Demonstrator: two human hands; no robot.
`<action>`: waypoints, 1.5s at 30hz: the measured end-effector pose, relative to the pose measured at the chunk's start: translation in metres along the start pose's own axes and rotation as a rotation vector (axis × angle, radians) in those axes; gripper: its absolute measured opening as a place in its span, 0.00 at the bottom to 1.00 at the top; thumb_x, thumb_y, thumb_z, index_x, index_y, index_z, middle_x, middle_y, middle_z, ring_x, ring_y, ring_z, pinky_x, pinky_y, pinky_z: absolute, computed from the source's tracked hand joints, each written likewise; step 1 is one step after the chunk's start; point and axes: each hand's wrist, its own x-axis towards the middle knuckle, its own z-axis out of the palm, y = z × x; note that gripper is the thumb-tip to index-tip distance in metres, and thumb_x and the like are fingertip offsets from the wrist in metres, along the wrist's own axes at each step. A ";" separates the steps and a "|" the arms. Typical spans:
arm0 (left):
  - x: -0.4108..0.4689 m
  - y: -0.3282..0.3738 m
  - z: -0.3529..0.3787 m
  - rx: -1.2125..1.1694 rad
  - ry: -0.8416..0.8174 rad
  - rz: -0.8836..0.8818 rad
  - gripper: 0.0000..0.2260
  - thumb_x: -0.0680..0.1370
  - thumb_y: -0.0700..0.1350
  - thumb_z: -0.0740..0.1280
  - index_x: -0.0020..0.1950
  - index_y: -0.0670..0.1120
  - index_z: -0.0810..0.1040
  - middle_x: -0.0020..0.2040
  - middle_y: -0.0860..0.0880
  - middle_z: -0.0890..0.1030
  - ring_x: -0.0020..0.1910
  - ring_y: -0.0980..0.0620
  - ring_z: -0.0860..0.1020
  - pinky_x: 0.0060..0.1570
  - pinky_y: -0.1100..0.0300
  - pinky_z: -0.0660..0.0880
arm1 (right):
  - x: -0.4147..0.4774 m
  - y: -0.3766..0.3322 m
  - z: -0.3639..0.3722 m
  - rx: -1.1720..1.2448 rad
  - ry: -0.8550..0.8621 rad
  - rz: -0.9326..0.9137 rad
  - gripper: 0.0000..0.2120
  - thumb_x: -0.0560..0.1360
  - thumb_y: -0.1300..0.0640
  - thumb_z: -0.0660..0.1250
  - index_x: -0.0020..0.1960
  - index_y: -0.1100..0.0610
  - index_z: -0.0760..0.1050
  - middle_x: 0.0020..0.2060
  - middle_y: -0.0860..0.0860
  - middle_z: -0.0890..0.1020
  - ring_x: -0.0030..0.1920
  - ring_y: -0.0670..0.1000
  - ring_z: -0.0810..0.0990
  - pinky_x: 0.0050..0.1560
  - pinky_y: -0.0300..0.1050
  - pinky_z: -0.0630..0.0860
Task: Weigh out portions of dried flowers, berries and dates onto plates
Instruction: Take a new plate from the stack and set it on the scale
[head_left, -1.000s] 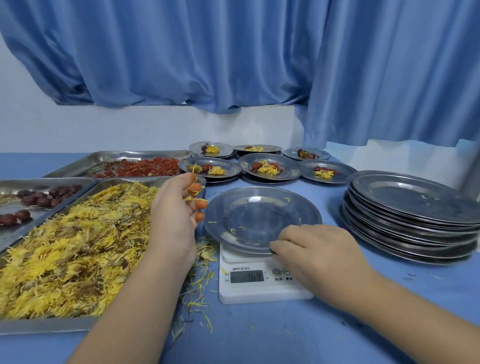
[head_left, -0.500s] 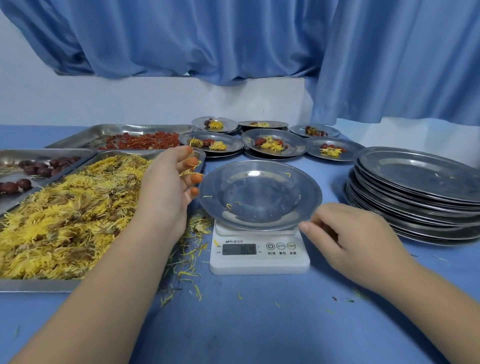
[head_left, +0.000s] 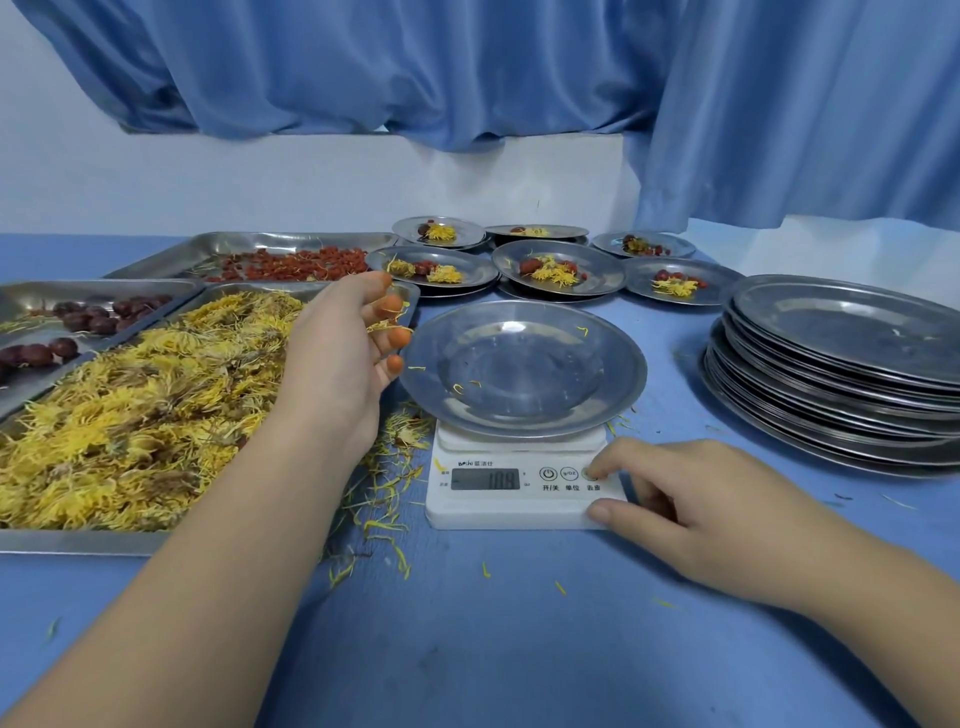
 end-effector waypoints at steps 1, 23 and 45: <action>0.000 -0.001 0.000 0.004 -0.002 0.001 0.03 0.76 0.46 0.65 0.48 0.50 0.78 0.33 0.56 0.79 0.27 0.57 0.73 0.28 0.64 0.69 | 0.000 -0.002 0.000 0.000 -0.004 0.014 0.20 0.70 0.30 0.51 0.53 0.40 0.67 0.37 0.33 0.74 0.33 0.42 0.72 0.31 0.39 0.66; -0.019 -0.010 0.013 0.560 -0.192 0.367 0.08 0.79 0.40 0.63 0.49 0.53 0.77 0.40 0.52 0.79 0.34 0.58 0.73 0.31 0.71 0.69 | 0.009 0.007 0.003 0.047 0.239 0.257 0.26 0.64 0.25 0.45 0.38 0.47 0.64 0.28 0.42 0.76 0.28 0.44 0.72 0.29 0.44 0.68; 0.046 0.091 -0.073 1.423 -0.124 0.497 0.05 0.79 0.48 0.63 0.54 0.55 0.76 0.51 0.56 0.79 0.43 0.58 0.78 0.39 0.62 0.74 | 0.054 -0.028 -0.021 -0.119 0.695 -0.116 0.18 0.73 0.48 0.57 0.29 0.51 0.55 0.20 0.45 0.57 0.20 0.47 0.59 0.21 0.38 0.59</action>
